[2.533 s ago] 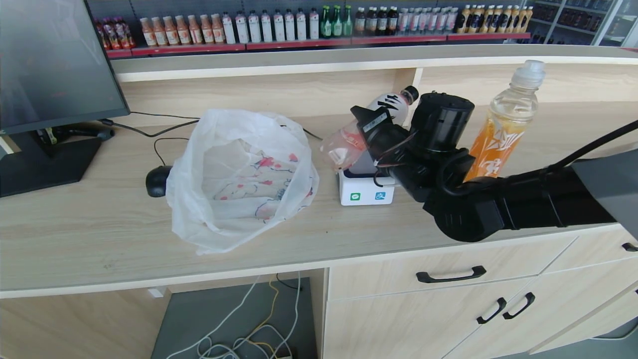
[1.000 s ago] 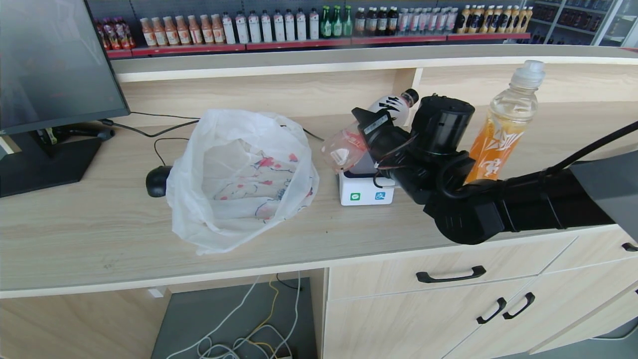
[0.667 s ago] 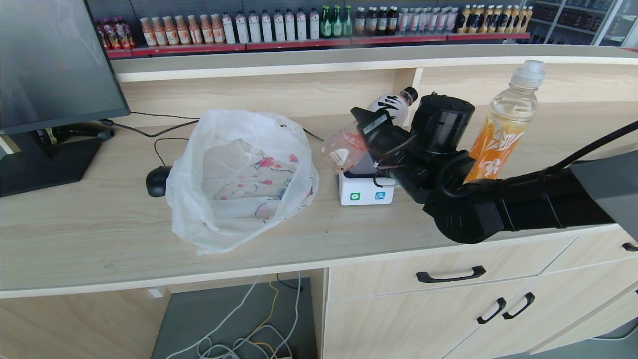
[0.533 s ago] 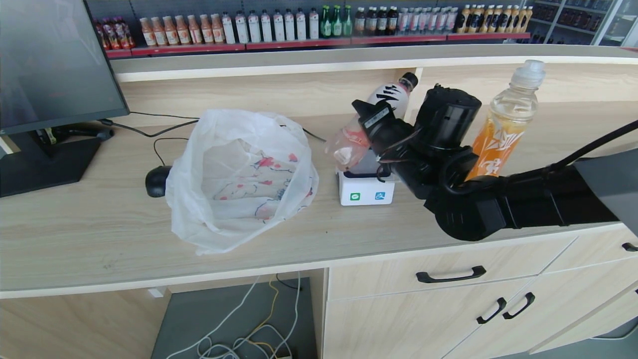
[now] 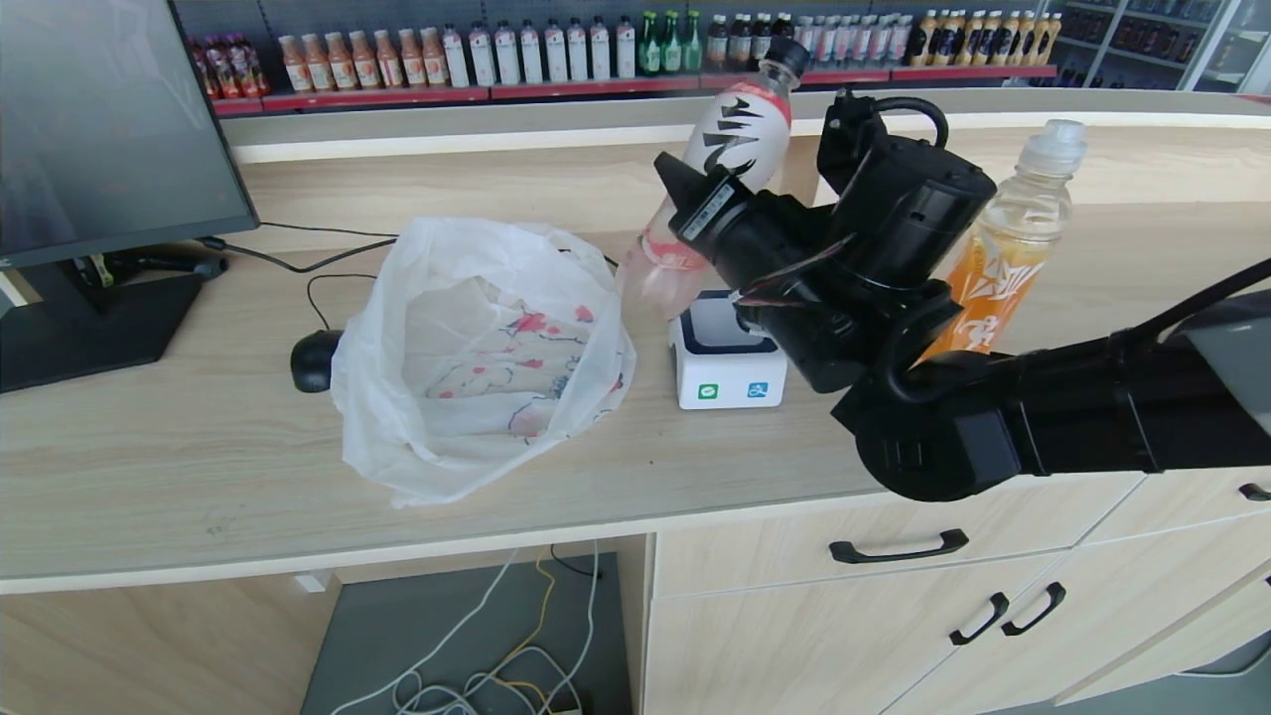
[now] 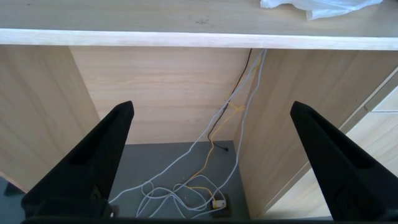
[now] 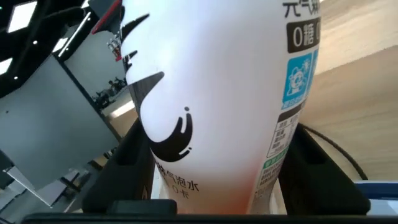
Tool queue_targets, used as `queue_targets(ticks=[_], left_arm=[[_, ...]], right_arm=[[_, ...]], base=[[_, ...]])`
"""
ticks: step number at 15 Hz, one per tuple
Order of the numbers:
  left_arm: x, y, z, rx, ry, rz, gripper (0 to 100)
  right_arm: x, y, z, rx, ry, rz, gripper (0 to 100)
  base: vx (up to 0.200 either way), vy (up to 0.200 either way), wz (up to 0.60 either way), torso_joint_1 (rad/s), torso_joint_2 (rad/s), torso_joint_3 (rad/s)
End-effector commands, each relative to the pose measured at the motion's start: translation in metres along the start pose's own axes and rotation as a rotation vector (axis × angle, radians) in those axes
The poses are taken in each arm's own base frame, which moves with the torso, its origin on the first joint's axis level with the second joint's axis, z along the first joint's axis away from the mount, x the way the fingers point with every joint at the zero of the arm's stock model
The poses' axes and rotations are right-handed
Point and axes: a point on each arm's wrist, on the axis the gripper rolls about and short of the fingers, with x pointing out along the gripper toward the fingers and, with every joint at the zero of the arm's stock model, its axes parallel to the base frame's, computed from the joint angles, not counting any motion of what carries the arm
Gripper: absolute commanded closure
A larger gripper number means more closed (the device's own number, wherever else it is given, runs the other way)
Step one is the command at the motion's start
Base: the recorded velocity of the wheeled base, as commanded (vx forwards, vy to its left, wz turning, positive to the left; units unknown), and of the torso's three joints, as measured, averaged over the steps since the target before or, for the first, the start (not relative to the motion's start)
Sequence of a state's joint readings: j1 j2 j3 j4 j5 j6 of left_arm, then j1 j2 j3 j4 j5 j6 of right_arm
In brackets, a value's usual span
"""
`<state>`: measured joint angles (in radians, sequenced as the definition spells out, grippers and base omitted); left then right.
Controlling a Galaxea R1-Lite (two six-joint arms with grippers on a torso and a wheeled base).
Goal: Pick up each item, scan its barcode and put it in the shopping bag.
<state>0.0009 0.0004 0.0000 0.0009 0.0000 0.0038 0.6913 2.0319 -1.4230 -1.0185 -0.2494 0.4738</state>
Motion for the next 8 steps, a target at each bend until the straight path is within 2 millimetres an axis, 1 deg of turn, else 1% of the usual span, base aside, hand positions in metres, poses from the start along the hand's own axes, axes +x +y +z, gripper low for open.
queue_targets(ticks=[1, 3, 6, 7, 8], left_arm=[[0.0, 0.0, 0.0, 0.001, 0.0, 0.001, 0], [0.0, 0.0, 0.0, 0.001, 0.0, 0.001, 0], [0.0, 0.0, 0.0, 0.001, 0.0, -0.001, 0], [0.0, 0.0, 0.0, 0.001, 0.0, 0.001, 0], [0.0, 0.0, 0.0, 0.001, -0.001, 0.001, 0]], right_arm=[[-0.003, 0.003, 0.003, -0.135, -0.066, 0.03, 100], [-0.009, 0.002, 0.002, -0.3, -0.158, 0.061, 100], [-0.019, -0.004, -0.002, -0.403, -0.21, 0.067, 100], [-0.028, -0.008, -0.008, -0.455, -0.205, 0.122, 100], [-0.031, -0.01, -0.009, -0.489, -0.201, 0.152, 100]], base=[[0.0, 0.0, 0.0, 0.0, 0.0, 0.0], [0.0, 0.0, 0.0, 0.0, 0.0, 0.0], [0.0, 0.0, 0.0, 0.0, 0.0, 0.0], [0.0, 0.0, 0.0, 0.0, 0.0, 0.0], [0.0, 0.0, 0.0, 0.0, 0.0, 0.0]])
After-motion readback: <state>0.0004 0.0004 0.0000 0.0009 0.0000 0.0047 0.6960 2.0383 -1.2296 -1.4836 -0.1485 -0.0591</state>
